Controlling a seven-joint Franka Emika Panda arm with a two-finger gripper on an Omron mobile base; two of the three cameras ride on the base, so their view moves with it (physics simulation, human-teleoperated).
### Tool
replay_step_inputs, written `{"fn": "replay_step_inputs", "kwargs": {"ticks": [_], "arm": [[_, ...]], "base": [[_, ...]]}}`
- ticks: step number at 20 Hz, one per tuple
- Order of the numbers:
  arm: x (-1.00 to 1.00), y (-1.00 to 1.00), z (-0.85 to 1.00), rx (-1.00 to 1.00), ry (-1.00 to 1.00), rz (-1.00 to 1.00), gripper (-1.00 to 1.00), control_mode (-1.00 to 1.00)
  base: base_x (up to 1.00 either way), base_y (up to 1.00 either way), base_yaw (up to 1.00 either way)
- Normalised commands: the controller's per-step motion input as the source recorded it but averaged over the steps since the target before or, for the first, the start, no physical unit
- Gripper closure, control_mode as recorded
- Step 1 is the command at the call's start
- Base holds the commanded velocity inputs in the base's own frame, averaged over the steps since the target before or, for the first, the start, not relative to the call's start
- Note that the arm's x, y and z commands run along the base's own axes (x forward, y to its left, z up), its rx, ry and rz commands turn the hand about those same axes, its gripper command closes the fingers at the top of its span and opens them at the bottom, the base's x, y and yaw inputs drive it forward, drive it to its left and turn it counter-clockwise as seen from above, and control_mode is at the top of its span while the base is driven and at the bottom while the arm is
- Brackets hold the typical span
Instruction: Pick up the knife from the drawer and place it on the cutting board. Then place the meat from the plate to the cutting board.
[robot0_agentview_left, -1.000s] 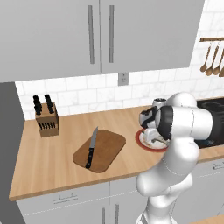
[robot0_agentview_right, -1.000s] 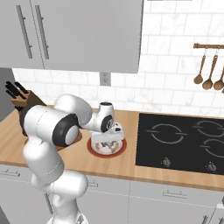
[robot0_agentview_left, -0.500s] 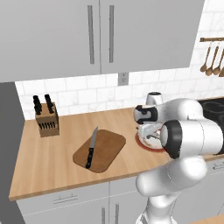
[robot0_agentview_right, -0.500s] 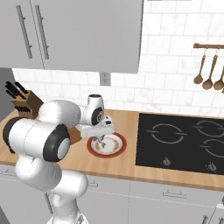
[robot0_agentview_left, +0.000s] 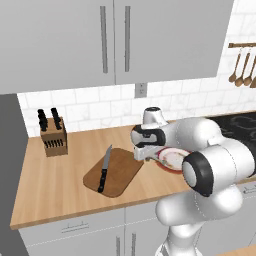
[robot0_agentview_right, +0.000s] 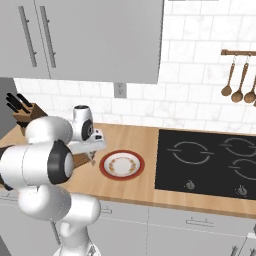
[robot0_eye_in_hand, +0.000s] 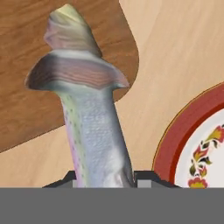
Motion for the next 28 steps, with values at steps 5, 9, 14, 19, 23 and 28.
{"fn": "replay_step_inputs", "kwargs": {"ticks": [5, 9, 14, 19, 23, 28], "arm": [[0.09, 0.92, 0.0, 0.0, 0.0, 0.0, 1.0, -1.0], [0.0, 0.56, -0.09, 0.0, -0.02, 0.0, 1.0, -1.0], [0.0, 0.49, -0.19, 0.0, 0.0, -0.01, 1.0, -1.0], [0.0, 0.35, -0.36, 0.0, 0.0, 0.0, 1.0, -1.0], [-0.03, 0.23, -0.41, 0.0, 0.0, 0.0, -1.0, -1.0], [-0.17, 0.03, -0.16, 0.0, -0.05, -0.03, -1.0, -1.0]], "base": [[0.0, 0.0, 0.0], [0.0, 0.0, 0.0], [0.0, 0.0, 0.0], [0.0, 0.0, 0.0], [0.0, 0.0, 0.0], [0.0, 0.0, 0.0]]}}
